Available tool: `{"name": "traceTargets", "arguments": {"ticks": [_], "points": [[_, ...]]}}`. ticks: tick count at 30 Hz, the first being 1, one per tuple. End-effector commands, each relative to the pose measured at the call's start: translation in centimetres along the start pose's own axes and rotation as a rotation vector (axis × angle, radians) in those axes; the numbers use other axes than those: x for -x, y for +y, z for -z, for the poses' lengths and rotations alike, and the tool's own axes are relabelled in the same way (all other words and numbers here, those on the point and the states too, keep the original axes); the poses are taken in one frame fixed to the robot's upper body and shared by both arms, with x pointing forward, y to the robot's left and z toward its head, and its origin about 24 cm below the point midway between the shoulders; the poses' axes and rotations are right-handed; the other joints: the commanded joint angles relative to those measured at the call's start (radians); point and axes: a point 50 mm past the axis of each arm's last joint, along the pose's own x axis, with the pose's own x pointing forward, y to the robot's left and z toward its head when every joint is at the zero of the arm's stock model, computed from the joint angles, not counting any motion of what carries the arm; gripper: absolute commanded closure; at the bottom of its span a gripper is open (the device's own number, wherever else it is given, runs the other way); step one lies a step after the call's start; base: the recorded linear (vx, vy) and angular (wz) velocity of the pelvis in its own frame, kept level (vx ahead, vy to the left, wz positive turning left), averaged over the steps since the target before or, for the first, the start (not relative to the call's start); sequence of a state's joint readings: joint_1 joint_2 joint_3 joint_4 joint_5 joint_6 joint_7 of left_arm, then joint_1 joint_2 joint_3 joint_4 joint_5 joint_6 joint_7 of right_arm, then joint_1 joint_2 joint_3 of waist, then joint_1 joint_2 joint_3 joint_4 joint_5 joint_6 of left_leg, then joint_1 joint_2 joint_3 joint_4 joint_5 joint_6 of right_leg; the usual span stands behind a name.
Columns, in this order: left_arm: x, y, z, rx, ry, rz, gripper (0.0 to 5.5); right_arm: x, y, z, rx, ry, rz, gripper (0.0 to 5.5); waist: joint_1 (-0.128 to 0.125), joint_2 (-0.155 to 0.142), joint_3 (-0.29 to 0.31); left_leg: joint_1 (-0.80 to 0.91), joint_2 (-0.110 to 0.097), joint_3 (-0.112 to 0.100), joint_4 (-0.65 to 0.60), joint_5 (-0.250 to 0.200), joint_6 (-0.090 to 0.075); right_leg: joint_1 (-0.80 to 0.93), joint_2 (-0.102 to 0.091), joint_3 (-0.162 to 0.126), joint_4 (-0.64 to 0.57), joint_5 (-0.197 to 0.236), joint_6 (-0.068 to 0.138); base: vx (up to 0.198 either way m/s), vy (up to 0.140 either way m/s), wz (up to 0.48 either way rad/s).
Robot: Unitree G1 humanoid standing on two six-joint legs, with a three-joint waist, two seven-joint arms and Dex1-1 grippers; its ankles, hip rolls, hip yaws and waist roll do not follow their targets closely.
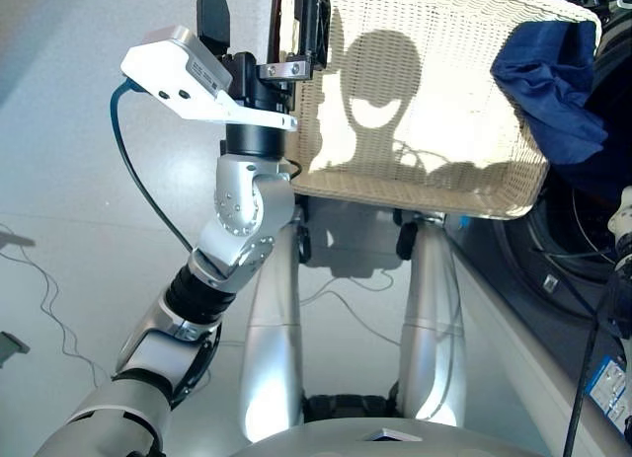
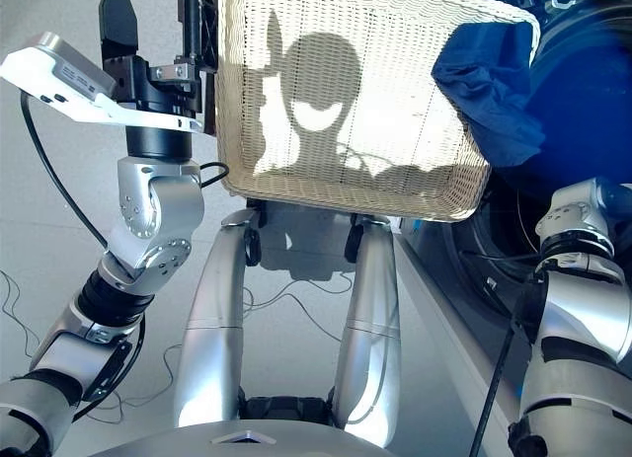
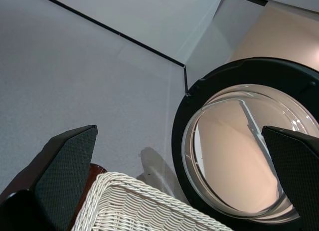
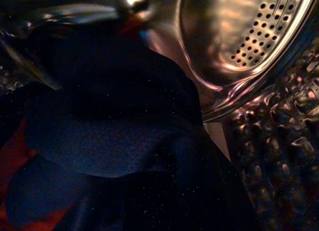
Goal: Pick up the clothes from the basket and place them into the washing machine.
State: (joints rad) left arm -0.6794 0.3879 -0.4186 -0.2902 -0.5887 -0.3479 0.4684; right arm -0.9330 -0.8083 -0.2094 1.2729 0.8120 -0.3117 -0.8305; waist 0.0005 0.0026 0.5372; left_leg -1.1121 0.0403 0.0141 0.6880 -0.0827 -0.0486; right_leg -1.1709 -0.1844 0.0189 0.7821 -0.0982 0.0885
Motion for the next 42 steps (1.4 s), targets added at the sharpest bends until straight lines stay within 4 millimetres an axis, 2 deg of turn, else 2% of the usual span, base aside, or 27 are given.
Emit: {"name": "traceTargets", "arguments": {"ticks": [1,5,7,8,9,11,14,17,18,19,20,21,22,24,27,31,35,42], "points": [[-0.1,-1.4,-3.1,0.074,-0.16,0.05,0.0,-2.0,-0.9,-6.0,-0.06,-0.216,0.023,0.0,-0.028,0.001,-0.017,0.034,0.026,0.02,-0.012,-0.03,-0.012,0.047,0.041,0.009,-0.055,0.048,0.027,0.0,0.0,0.0],[-0.2,-1.4,-3.0,0.088,-0.157,0.041,0.0,0.3,1.5,-3.6,-0.017,-0.199,-0.141,0.0,-0.029,-0.003,-0.017,0.03,0.025,0.024,-0.01,-0.029,-0.009,0.042,0.046,0.011,-0.054,0.049,0.025,0.0,0.0,0.0],[-0.2,-1.4,-3.0,0.088,-0.158,0.039,0.0,1.0,2.0,-3.2,-0.023,-0.199,-0.176,0.0,-0.031,-0.004,-0.017,0.029,0.025,0.025,-0.009,-0.029,-0.008,0.04,0.047,0.012,-0.053,0.049,0.025,0.0,0.0,0.0],[-0.2,-1.3,-3.0,0.083,-0.16,0.036,0.0,2.4,3.2,-2.5,0.002,-0.214,-0.281,0.0,-0.03,-0.005,-0.017,0.026,0.024,0.024,-0.006,-0.03,-0.007,0.037,0.05,0.014,-0.052,0.048,0.024,0.0,0.0,0.0],[-0.2,-1.3,-3.0,0.081,-0.161,0.035,0.0,2.5,3.2,-2.5,0.002,-0.213,-0.282,0.0,-0.031,-0.007,-0.017,0.026,0.024,0.024,-0.008,-0.028,-0.007,0.037,0.049,0.014,-0.053,0.05,0.024,0.0,0.0,0.0],[-0.3,-1.4,-2.8,0.087,-0.158,0.038,0.0,4.6,4.8,-1.7,-0.002,-0.218,-0.396,0.0,-0.029,-0.008,-0.017,0.021,0.023,0.027,-0.008,-0.027,-0.006,0.034,0.051,0.015,-0.055,0.051,0.023,0.0,0.0,0.0],[-0.2,-1.3,-2.8,0.092,-0.16,0.029,0.0,7.3,6.0,-0.8,-0.006,-0.244,-0.522,0.0,-0.032,-0.01,-0.017,0.018,0.024,0.028,-0.006,-0.027,-0.005,0.03,0.052,0.015,-0.057,0.052,0.022,0.0,0.0,0.0],[-0.2,-1.2,-2.8,0.088,-0.16,0.023,0.0,9.2,6.3,-0.1,0.034,-0.296,-0.614,0.0,-0.035,-0.014,-0.017,0.018,0.025,0.028,-0.008,-0.025,-0.003,0.03,0.053,0.015,-0.059,0.054,0.021,0.0,0.0,0.0],[-0.2,-1.1,-2.8,0.08,-0.162,0.017,0.0,10.7,6.4,0.7,0.115,-0.356,-0.716,0.0,-0.036,-0.016,-0.017,0.016,0.027,0.029,-0.008,-0.023,-0.002,0.028,0.054,0.016,-0.059,0.054,0.021,0.0,0.0,0.0],[-0.2,-1.1,-2.7,0.079,-0.161,0.017,0.0,10.7,6.4,0.8,0.117,-0.357,-0.715,0.0,-0.036,-0.017,-0.017,0.017,0.027,0.029,-0.008,-0.023,-0.002,0.029,0.054,0.016,-0.059,0.054,0.021,0.0,0.0,0.0],[-0.3,-1.1,-2.7,0.077,-0.163,0.014,0.0,12.1,6.4,1.4,0.19,-0.428,-0.796,0.0,-0.039,-0.019,-0.017,0.015,0.027,0.031,-0.008,-0.021,-0.001,0.027,0.055,0.016,-0.059,0.054,0.021,0.0,0.0,0.0],[-0.3,-1.1,-2.7,0.076,-0.162,0.014,0.0,12.1,6.3,1.4,0.192,-0.428,-0.795,0.0,-0.039,-0.019,-0.017,0.016,0.027,0.031,-0.008,-0.021,-0.001,0.028,0.054,0.016,-0.059,0.054,0.021,0.0,0.0,0.0],[-0.3,-1.1,-2.6,0.077,-0.161,0.011,0.0,13.1,5.9,2.3,0.252,-0.47,-0.856,0.0,-0.04,-0.021,-0.017,0.013,0.027,0.032,-0.007,-0.021,0.0,0.025,0.056,0.016,-0.058,0.054,0.02,0.0,0.0,0.0],[-0.3,-1.1,-2.5,0.075,-0.158,0.012,0.0,13.4,5.7,2.7,0.279,-0.478,-0.872,0.0,-0.041,-0.022,-0.017,0.012,0.026,0.032,-0.006,-0.02,0.0,0.024,0.056,0.017,-0.057,0.054,0.02,0.0,0.0,0.0],[-0.2,-1.1,-2.4,0.084,-0.148,0.014,0.0,13.9,4.9,4.8,0.375,-0.448,-0.95,0.0,-0.04,-0.024,-0.017,0.008,0.027,0.031,-0.005,-0.018,0.0,0.019,0.058,0.018,-0.056,0.055,0.019,0.0,0.0,0.0],[-0.1,-1.0,-2.2,0.101,-0.127,0.014,0.0,13.9,4.7,6.5,0.464,-0.386,-1.013,0.0,-0.039,-0.027,-0.017,0.002,0.027,0.032,0.001,-0.019,0.001,0.012,0.058,0.017,-0.054,0.059,0.018,0.0,0.0,0.0],[-0.1,-0.9,-2.1,0.107,-0.124,0.01,0.0,13.7,4.9,6.9,0.513,-0.369,-1.025,0.0,-0.038,-0.03,-0.017,0.001,0.028,0.033,0.0,-0.019,0.001,0.01,0.058,0.017,-0.055,0.062,0.018,0.0,0.0,0.0],[0.0,-1.0,-1.9,0.129,-0.107,0.015,0.0,11.9,5.8,7.6,0.614,-0.3,-0.952,0.0,-0.028,-0.021,-0.017,-0.002,0.027,0.032,-0.006,-0.017,0.001,0.009,0.055,0.017,-0.064,0.065,0.017,0.0,0.0,0.0]]}}
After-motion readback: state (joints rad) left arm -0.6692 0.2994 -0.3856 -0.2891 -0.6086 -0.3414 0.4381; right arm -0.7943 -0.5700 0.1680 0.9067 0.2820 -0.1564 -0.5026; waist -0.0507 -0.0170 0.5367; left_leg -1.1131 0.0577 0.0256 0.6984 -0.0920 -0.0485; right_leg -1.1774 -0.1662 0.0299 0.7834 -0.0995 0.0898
